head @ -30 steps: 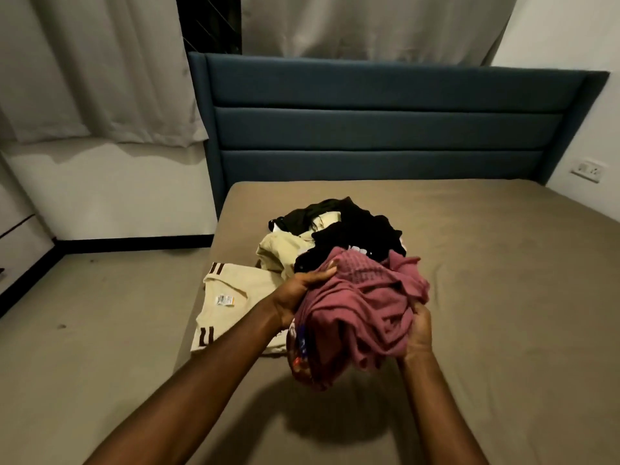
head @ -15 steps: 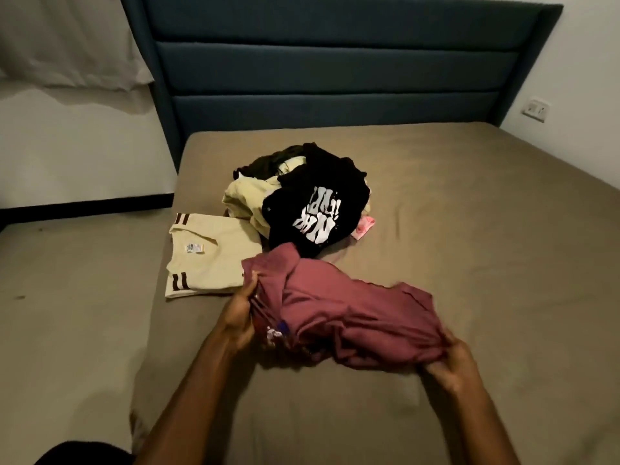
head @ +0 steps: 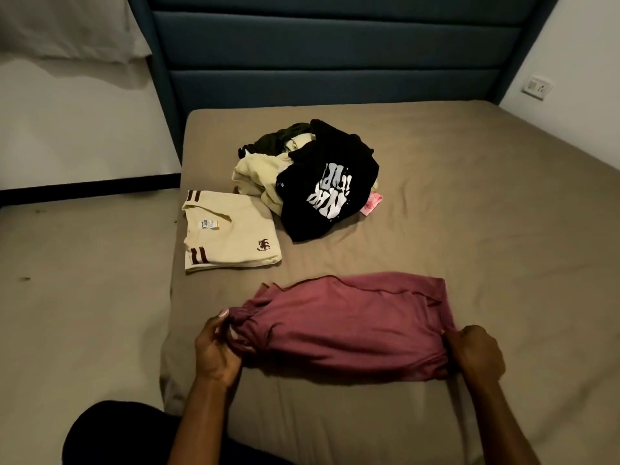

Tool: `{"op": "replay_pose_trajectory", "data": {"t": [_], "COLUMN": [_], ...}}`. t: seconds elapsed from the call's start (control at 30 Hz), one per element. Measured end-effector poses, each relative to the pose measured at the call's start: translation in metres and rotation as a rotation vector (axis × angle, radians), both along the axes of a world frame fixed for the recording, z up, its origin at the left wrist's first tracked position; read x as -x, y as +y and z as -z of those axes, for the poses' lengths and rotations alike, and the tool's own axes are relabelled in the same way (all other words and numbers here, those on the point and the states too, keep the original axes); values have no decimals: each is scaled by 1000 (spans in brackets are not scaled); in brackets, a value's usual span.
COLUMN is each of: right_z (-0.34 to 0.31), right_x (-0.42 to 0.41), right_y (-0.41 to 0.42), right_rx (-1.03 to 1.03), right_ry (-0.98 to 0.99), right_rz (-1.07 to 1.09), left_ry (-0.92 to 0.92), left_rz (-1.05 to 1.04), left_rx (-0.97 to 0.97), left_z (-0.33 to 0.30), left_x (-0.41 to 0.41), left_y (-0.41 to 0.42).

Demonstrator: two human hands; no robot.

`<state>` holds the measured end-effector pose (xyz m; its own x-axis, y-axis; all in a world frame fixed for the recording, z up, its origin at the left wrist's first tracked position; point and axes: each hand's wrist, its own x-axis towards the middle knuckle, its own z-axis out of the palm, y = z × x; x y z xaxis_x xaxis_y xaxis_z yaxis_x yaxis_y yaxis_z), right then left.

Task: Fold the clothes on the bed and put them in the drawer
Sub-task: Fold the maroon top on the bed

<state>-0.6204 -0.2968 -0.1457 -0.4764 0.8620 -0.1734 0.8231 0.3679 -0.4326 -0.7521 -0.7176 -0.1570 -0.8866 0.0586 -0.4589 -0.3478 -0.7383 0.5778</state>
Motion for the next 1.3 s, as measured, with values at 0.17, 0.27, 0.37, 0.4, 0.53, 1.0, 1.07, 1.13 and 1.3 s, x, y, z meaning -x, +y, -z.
{"op": "replay_pose_trajectory", "data": {"t": [0.17, 0.27, 0.37, 0.4, 0.53, 1.0, 1.07, 1.13, 1.3], "right_z": [18, 25, 22, 23, 15, -7, -16, -27, -56], "right_x": [2, 15, 27, 31, 51, 75, 75, 79, 89], "right_y": [-43, -66, -75, -73, -71, -108, -102, -96, -80], "right_rx": [-422, -269, -253, -236, 18, 260, 310, 308, 298], "right_ry": [180, 186, 132, 124, 342, 732, 798, 805, 559], "right_rz": [-162, -316, -513, -559, -653, -655, -646, -656, -818], "left_ry": [140, 212, 294, 312, 358, 232, 220, 208, 152], "left_rz": [295, 409, 450, 443, 349, 105, 121, 156, 271], "left_rx": [527, 544, 461, 423, 319, 205, 211, 189, 128], "left_z": [-8, -4, -5, -8, -13, -17, -16, -19, -60], "left_x": [-9, -13, -16, -19, -28, -21, -16, -9, 15], "left_y": [16, 12, 3, 1, -2, -8, -3, 4, 30]}}
